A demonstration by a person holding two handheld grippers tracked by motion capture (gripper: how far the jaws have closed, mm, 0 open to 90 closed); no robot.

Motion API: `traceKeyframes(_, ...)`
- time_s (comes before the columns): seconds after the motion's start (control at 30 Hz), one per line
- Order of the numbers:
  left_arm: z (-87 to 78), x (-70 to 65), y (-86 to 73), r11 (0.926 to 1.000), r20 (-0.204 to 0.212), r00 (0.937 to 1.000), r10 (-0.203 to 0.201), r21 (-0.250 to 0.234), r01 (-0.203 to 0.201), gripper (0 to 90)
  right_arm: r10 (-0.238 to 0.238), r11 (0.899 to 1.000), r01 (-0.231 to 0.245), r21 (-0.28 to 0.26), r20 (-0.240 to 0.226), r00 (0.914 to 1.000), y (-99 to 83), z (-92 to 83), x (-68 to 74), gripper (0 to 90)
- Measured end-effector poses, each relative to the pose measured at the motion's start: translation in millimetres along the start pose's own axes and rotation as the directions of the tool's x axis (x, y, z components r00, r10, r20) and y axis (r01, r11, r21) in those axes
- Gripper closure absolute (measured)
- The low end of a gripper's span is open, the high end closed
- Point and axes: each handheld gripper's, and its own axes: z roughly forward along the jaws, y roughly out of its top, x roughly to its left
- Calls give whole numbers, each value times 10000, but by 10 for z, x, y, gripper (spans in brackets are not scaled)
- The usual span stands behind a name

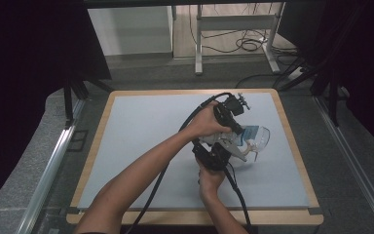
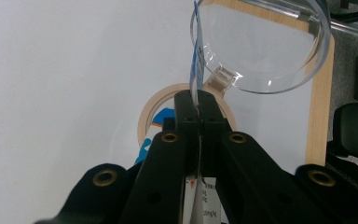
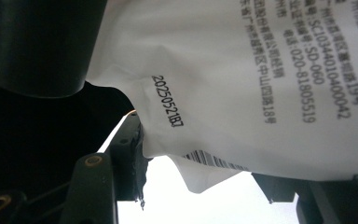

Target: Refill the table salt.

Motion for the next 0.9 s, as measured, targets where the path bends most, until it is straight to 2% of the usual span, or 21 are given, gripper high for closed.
traceKeyframes(0.9,24,-13,23,10000,31,10000,31,-21,-31,900,151,9998,-150,-101,83,9999,13,-11,-20,442)
